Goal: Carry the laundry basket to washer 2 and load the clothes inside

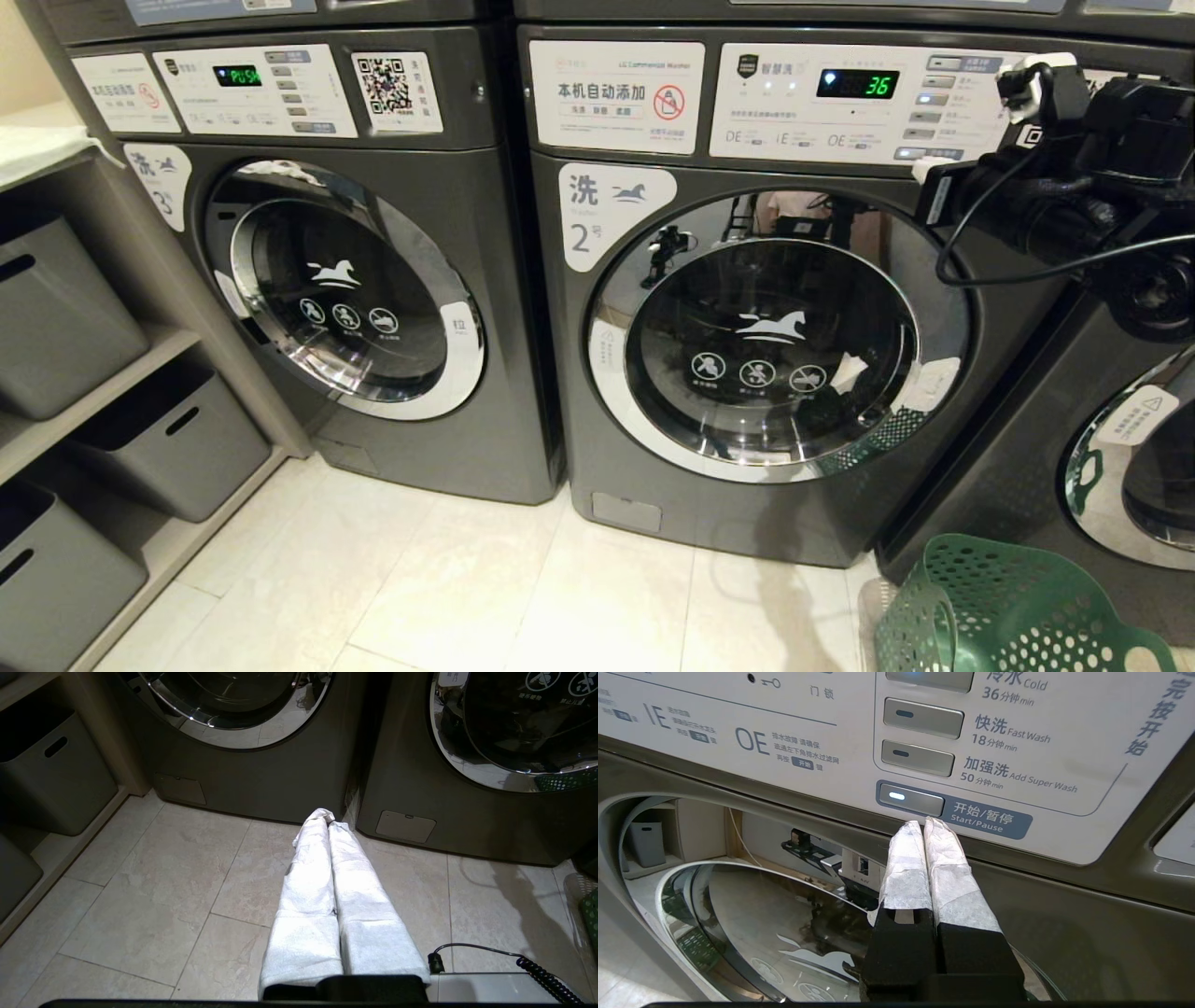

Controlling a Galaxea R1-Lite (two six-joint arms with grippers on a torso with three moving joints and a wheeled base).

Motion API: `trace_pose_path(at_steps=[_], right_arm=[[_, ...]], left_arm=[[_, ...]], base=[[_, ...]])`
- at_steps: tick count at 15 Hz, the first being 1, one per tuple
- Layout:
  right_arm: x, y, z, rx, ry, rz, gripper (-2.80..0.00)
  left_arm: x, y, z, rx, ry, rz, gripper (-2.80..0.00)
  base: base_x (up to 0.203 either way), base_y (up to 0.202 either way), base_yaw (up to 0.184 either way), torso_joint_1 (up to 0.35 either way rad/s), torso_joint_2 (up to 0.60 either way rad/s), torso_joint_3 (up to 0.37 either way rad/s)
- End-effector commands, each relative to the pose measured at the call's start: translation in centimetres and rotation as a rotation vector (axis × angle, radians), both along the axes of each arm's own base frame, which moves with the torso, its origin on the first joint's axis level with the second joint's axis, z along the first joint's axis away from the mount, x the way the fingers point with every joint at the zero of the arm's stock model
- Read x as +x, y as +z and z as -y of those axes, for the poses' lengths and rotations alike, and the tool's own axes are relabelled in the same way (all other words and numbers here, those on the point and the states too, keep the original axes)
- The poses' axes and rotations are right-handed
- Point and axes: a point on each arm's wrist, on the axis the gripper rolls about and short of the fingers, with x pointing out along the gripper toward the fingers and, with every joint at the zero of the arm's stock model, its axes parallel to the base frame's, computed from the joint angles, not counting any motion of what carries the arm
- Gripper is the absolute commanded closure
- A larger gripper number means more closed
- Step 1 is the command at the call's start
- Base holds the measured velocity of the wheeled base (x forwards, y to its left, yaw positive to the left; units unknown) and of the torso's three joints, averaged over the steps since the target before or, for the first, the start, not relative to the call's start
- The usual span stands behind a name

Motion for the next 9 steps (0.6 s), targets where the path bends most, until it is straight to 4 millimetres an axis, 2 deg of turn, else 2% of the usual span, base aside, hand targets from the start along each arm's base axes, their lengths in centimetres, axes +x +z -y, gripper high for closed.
trace_pose_path(at_steps=[1, 4, 6, 9], right_arm=[[-0.8, 0.6, 0.0, -0.001, 0.005, 0.014, 0.0], [-2.4, 0.3, 0.1, -0.005, 0.006, -0.023, 0.0], [-5.4, -0.3, 0.2, -0.012, 0.011, -0.095, 0.0], [-11.1, -4.0, 0.3, -0.038, 0.022, -0.251, 0.0]], left_arm=[[0.0, 0.0, 0.0, 0.0, 0.0, -0.002, 0.0], [0.0, 0.0, 0.0, 0.001, 0.0, -0.002, 0.0], [0.0, 0.0, 0.0, 0.003, 0.0, -0.002, 0.0], [0.0, 0.0, 0.0, 0.001, 0.0, -0.002, 0.0]], base=[[0.0, 0.0, 0.0, 0.0, 0.0, 0.0], [0.0, 0.0, 0.0, 0.0, 0.0, 0.0], [0.0, 0.0, 0.0, 0.0, 0.0, 0.0], [0.0, 0.0, 0.0, 0.0, 0.0, 0.0]])
